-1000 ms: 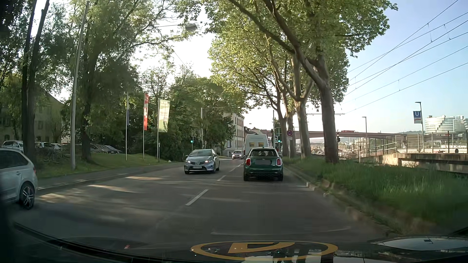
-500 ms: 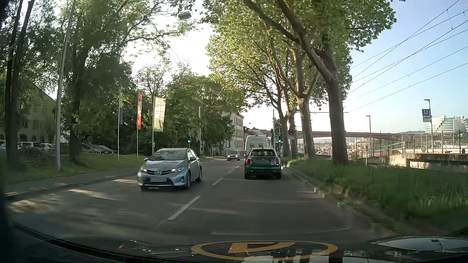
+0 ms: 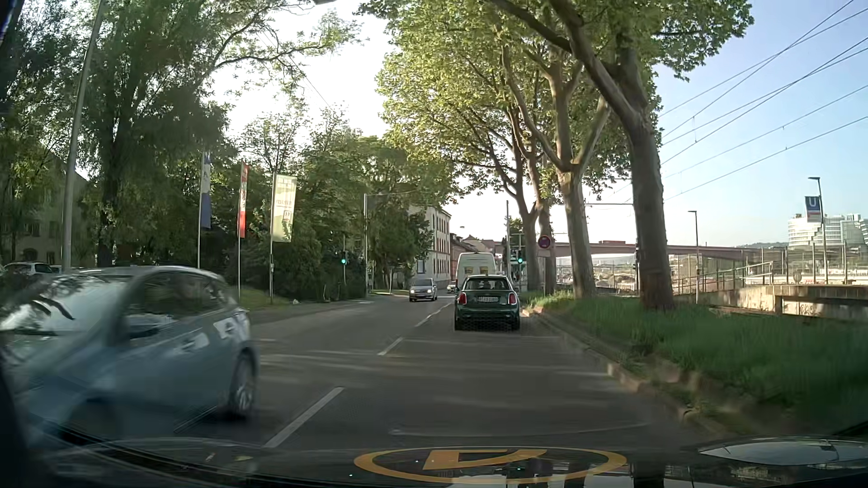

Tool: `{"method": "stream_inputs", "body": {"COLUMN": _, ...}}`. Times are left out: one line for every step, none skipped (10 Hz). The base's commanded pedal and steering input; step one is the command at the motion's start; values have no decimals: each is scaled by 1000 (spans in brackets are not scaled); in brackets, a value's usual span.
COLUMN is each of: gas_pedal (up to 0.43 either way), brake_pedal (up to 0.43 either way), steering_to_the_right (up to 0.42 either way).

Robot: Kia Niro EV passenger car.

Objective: Follow the waypoints while adhering to traffic rules and regulations

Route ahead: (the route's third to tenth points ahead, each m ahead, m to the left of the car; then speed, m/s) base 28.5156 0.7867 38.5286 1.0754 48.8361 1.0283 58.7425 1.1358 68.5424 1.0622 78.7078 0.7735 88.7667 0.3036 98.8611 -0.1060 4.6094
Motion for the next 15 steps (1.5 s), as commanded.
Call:
{"method": "stream_inputs", "body": {"gas_pedal": 421, "brake_pedal": 0, "steering_to_the_right": 4}}
{"method": "stream_inputs", "body": {"gas_pedal": 429, "brake_pedal": 0, "steering_to_the_right": 4}}
{"method": "stream_inputs", "body": {"gas_pedal": 429, "brake_pedal": 0, "steering_to_the_right": 4}}
{"method": "stream_inputs", "body": {"gas_pedal": 429, "brake_pedal": 0, "steering_to_the_right": 5}}
{"method": "stream_inputs", "body": {"gas_pedal": 429, "brake_pedal": 0, "steering_to_the_right": 5}}
{"method": "stream_inputs", "body": {"gas_pedal": 429, "brake_pedal": 0, "steering_to_the_right": 4}}
{"method": "stream_inputs", "body": {"gas_pedal": 429, "brake_pedal": 0, "steering_to_the_right": 5}}
{"method": "stream_inputs", "body": {"gas_pedal": 421, "brake_pedal": 0, "steering_to_the_right": 4}}
{"method": "stream_inputs", "body": {"gas_pedal": 409, "brake_pedal": 0, "steering_to_the_right": 4}}
{"method": "stream_inputs", "body": {"gas_pedal": 390, "brake_pedal": 0, "steering_to_the_right": 5}}
{"method": "stream_inputs", "body": {"gas_pedal": 370, "brake_pedal": 0, "steering_to_the_right": 5}}
{"method": "stream_inputs", "body": {"gas_pedal": 358, "brake_pedal": 0, "steering_to_the_right": 5}}
{"method": "stream_inputs", "body": {"gas_pedal": 339, "brake_pedal": 0, "steering_to_the_right": 5}}
{"method": "stream_inputs", "body": {"gas_pedal": 287, "brake_pedal": 0, "steering_to_the_right": 4}}
{"method": "stream_inputs", "body": {"gas_pedal": 248, "brake_pedal": 0, "steering_to_the_right": 4}}
